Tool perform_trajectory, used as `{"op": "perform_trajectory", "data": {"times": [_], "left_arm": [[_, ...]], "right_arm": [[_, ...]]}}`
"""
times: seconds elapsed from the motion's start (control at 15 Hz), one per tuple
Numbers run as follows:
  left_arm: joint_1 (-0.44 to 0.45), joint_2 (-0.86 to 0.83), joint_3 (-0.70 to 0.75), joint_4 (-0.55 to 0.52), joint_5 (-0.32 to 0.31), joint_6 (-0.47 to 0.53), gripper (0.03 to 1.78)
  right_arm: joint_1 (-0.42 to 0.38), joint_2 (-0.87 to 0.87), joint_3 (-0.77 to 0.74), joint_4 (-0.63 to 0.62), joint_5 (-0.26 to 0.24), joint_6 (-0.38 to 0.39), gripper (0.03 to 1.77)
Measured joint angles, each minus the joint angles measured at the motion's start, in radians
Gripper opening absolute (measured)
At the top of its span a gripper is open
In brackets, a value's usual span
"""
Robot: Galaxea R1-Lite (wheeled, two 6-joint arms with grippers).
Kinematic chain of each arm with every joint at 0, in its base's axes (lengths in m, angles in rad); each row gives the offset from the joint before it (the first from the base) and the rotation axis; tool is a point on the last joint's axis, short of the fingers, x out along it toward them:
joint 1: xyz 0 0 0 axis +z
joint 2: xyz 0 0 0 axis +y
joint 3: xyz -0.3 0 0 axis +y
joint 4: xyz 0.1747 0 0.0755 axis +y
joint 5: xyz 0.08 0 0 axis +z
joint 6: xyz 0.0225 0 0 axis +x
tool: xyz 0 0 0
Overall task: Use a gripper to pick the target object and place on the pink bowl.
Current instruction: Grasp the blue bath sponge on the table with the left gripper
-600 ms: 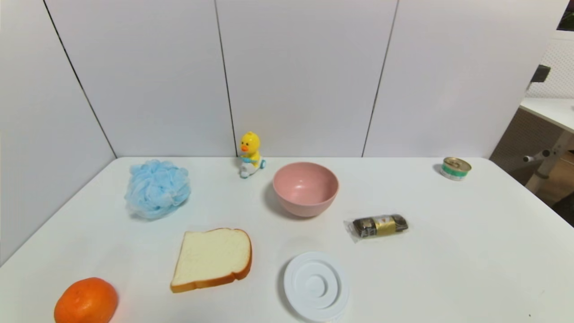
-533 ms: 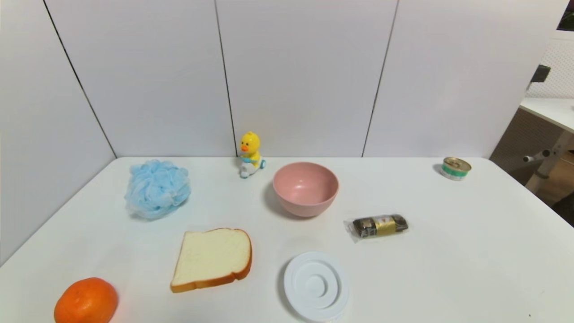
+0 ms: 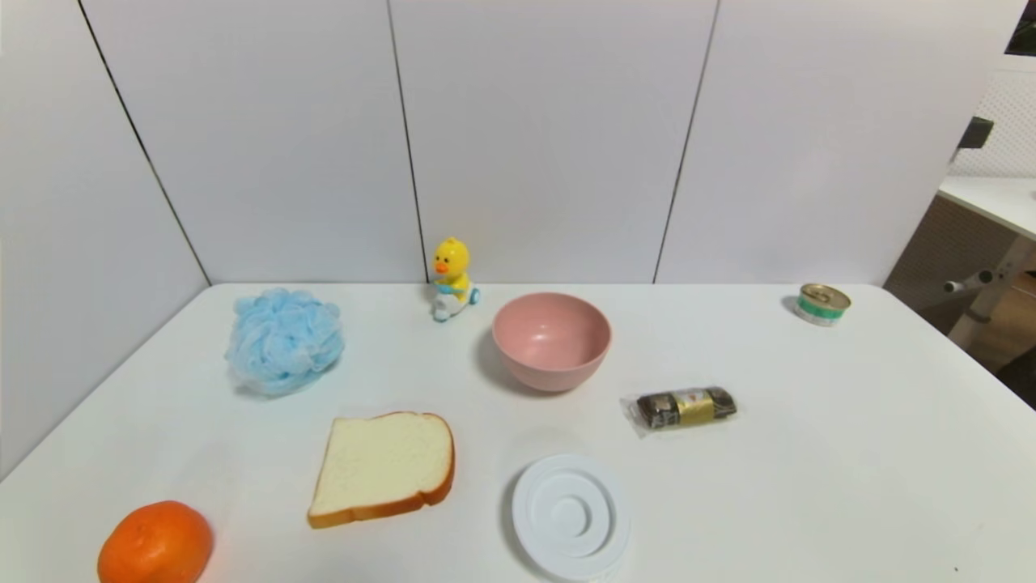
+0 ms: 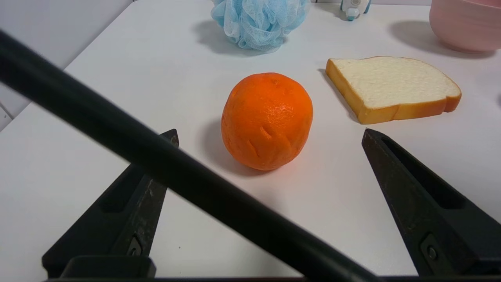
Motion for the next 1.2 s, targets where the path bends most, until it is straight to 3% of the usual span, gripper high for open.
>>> {"op": "perform_trajectory", "data": {"times": [0.67,0.87,1.2], "left_arm": [[0.001,0.019,-0.018,0.018,0.026,-0.045,1.69],[-0.001,0.119,-0.158,0.084,0.027,-0.037,1.69],[-0.024,0.501,-0.499,0.144,0.026,-0.005,1.69]], "right_arm": [[0.000,0.000,0.000,0.000,0.000,0.000,1.71],[0.000,0.000,0.000,0.000,0.000,0.000,1.71],[0.000,0.000,0.000,0.000,0.000,0.000,1.71]]}}
